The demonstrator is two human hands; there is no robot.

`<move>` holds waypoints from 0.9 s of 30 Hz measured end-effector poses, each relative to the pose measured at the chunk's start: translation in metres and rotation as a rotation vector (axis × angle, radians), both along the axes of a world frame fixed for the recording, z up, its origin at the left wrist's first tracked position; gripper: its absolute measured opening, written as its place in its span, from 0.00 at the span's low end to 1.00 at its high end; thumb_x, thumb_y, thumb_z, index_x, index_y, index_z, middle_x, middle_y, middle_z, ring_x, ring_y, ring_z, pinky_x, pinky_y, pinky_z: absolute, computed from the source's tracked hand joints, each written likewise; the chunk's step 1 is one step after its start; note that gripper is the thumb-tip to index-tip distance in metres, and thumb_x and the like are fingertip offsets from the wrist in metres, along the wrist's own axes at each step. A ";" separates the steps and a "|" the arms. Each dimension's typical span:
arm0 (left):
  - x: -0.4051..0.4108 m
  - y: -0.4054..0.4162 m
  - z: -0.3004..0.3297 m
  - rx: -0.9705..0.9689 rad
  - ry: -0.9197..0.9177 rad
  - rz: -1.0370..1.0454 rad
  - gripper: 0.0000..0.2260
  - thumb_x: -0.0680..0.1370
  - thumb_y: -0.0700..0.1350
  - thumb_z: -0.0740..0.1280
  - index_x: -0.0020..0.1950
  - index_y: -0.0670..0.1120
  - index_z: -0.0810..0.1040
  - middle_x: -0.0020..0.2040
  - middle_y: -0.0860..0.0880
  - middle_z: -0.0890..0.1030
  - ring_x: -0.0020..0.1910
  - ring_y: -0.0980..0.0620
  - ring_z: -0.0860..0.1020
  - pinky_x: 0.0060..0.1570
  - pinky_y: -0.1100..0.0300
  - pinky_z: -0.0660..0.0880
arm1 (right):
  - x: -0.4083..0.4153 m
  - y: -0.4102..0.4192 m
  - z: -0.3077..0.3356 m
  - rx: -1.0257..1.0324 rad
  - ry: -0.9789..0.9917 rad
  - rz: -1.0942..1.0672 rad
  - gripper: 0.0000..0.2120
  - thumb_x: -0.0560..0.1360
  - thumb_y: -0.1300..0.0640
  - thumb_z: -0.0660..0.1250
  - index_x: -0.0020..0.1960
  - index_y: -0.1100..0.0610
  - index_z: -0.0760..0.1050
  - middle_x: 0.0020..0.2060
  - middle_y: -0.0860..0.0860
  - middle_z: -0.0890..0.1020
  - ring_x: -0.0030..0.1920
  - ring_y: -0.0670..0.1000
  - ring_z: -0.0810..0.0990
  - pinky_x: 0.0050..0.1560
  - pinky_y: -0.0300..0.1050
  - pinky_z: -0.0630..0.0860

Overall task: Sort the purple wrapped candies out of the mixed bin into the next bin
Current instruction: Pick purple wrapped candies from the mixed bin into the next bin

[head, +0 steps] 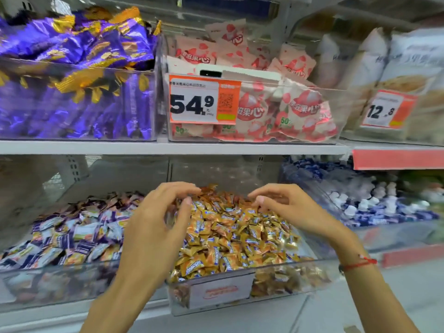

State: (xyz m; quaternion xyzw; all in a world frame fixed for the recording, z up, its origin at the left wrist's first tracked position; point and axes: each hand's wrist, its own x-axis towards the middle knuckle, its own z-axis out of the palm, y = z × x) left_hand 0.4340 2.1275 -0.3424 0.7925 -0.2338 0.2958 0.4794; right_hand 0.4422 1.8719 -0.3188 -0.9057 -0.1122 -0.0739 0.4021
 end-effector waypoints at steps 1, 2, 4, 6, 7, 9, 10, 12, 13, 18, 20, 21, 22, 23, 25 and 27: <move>0.002 -0.016 0.000 0.044 0.025 -0.091 0.09 0.77 0.48 0.62 0.51 0.59 0.79 0.52 0.65 0.79 0.53 0.61 0.77 0.50 0.66 0.72 | -0.002 -0.016 -0.007 -0.013 -0.015 -0.074 0.07 0.79 0.56 0.65 0.53 0.50 0.81 0.45 0.45 0.85 0.48 0.44 0.83 0.55 0.45 0.78; 0.006 -0.031 0.000 0.101 0.062 -0.178 0.09 0.78 0.48 0.62 0.51 0.60 0.79 0.52 0.65 0.79 0.53 0.61 0.77 0.50 0.64 0.73 | -0.004 -0.030 -0.014 -0.062 -0.033 -0.152 0.07 0.79 0.56 0.66 0.52 0.51 0.81 0.45 0.45 0.85 0.48 0.45 0.82 0.55 0.46 0.78; 0.019 -0.061 -0.002 0.243 0.152 -0.329 0.10 0.80 0.47 0.64 0.51 0.62 0.80 0.52 0.65 0.78 0.52 0.62 0.77 0.50 0.60 0.75 | -0.008 -0.051 -0.028 -0.220 -0.056 -0.278 0.06 0.79 0.57 0.66 0.52 0.51 0.81 0.47 0.46 0.84 0.50 0.46 0.81 0.52 0.42 0.77; 0.038 -0.093 -0.006 0.419 0.231 -0.441 0.09 0.80 0.47 0.64 0.52 0.61 0.80 0.53 0.64 0.79 0.52 0.62 0.77 0.53 0.55 0.76 | -0.016 -0.063 -0.036 -0.314 -0.101 -0.332 0.07 0.78 0.57 0.66 0.53 0.51 0.82 0.48 0.46 0.84 0.53 0.47 0.78 0.51 0.40 0.73; 0.048 -0.110 -0.009 0.529 0.248 -0.484 0.09 0.80 0.48 0.64 0.54 0.60 0.81 0.55 0.62 0.80 0.53 0.62 0.77 0.55 0.55 0.75 | -0.018 -0.067 -0.038 -0.346 -0.146 -0.350 0.07 0.78 0.57 0.67 0.52 0.51 0.82 0.48 0.46 0.84 0.54 0.48 0.77 0.52 0.40 0.71; 0.064 -0.142 -0.020 0.758 0.282 -0.604 0.11 0.79 0.51 0.64 0.61 0.56 0.80 0.60 0.56 0.80 0.55 0.59 0.77 0.55 0.64 0.73 | -0.022 -0.071 -0.037 -0.401 -0.310 -0.409 0.08 0.75 0.60 0.69 0.48 0.49 0.83 0.44 0.46 0.84 0.52 0.51 0.77 0.54 0.46 0.72; 0.070 -0.156 -0.026 0.868 0.328 -0.679 0.14 0.79 0.50 0.65 0.65 0.52 0.78 0.62 0.53 0.79 0.55 0.58 0.76 0.51 0.70 0.71 | -0.023 -0.073 -0.036 -0.401 -0.410 -0.444 0.09 0.73 0.62 0.70 0.46 0.49 0.84 0.42 0.46 0.84 0.51 0.52 0.77 0.53 0.49 0.74; 0.080 -0.176 -0.042 1.062 0.428 -0.767 0.19 0.79 0.48 0.67 0.70 0.48 0.74 0.60 0.49 0.79 0.52 0.54 0.75 0.43 0.72 0.68 | -0.026 -0.078 -0.034 -0.329 -0.548 -0.506 0.09 0.72 0.62 0.68 0.45 0.50 0.83 0.42 0.47 0.84 0.51 0.54 0.78 0.51 0.53 0.75; 0.085 -0.182 -0.049 1.138 0.449 -0.763 0.20 0.78 0.48 0.68 0.69 0.47 0.74 0.56 0.48 0.79 0.51 0.51 0.76 0.43 0.67 0.69 | -0.028 -0.081 -0.035 -0.291 -0.554 -0.526 0.09 0.72 0.61 0.67 0.45 0.50 0.83 0.43 0.48 0.84 0.51 0.55 0.78 0.51 0.53 0.75; 0.105 -0.198 -0.057 1.161 0.577 -0.764 0.10 0.74 0.48 0.74 0.54 0.48 0.83 0.36 0.55 0.76 0.39 0.47 0.77 0.45 0.48 0.76 | -0.028 -0.087 -0.042 -0.296 -0.242 -0.443 0.09 0.77 0.59 0.67 0.51 0.48 0.82 0.46 0.48 0.82 0.57 0.48 0.70 0.48 0.36 0.66; 0.104 -0.198 -0.052 1.133 0.506 -0.721 0.07 0.73 0.49 0.74 0.49 0.49 0.84 0.34 0.59 0.76 0.34 0.58 0.74 0.38 0.59 0.72 | -0.027 -0.087 -0.042 -0.289 -0.233 -0.441 0.10 0.77 0.59 0.66 0.52 0.47 0.82 0.45 0.48 0.82 0.56 0.46 0.69 0.48 0.37 0.66; 0.105 -0.196 -0.050 1.117 0.433 -0.649 0.06 0.73 0.50 0.74 0.48 0.51 0.85 0.33 0.61 0.75 0.33 0.61 0.72 0.34 0.62 0.68 | -0.027 -0.086 -0.041 -0.275 -0.225 -0.447 0.10 0.77 0.59 0.66 0.52 0.46 0.82 0.45 0.47 0.82 0.56 0.45 0.68 0.49 0.37 0.66; 0.105 -0.193 -0.049 1.106 0.363 -0.557 0.05 0.73 0.52 0.73 0.47 0.53 0.85 0.32 0.62 0.74 0.32 0.61 0.70 0.32 0.62 0.65 | -0.026 -0.086 -0.040 -0.260 -0.214 -0.450 0.10 0.77 0.58 0.66 0.52 0.46 0.82 0.46 0.47 0.82 0.56 0.44 0.68 0.49 0.37 0.66; 0.105 -0.188 -0.048 1.094 0.316 -0.471 0.05 0.73 0.53 0.73 0.46 0.55 0.85 0.32 0.61 0.74 0.33 0.61 0.70 0.32 0.62 0.63 | -0.026 -0.086 -0.040 -0.253 -0.206 -0.448 0.10 0.77 0.58 0.66 0.52 0.45 0.82 0.46 0.46 0.82 0.56 0.43 0.67 0.50 0.36 0.66; 0.107 -0.179 -0.046 1.075 0.231 -0.327 0.04 0.73 0.54 0.72 0.46 0.56 0.84 0.39 0.60 0.79 0.39 0.60 0.74 0.34 0.61 0.63 | -0.027 -0.085 -0.040 -0.251 -0.191 -0.436 0.09 0.77 0.57 0.66 0.52 0.45 0.81 0.47 0.46 0.82 0.54 0.42 0.66 0.49 0.36 0.65; 0.107 -0.173 -0.044 1.070 0.111 -0.194 0.04 0.75 0.52 0.70 0.47 0.55 0.83 0.47 0.58 0.82 0.48 0.57 0.78 0.41 0.62 0.65 | -0.027 -0.083 -0.040 -0.260 -0.174 -0.428 0.09 0.77 0.57 0.66 0.53 0.45 0.81 0.47 0.46 0.82 0.54 0.42 0.66 0.48 0.38 0.65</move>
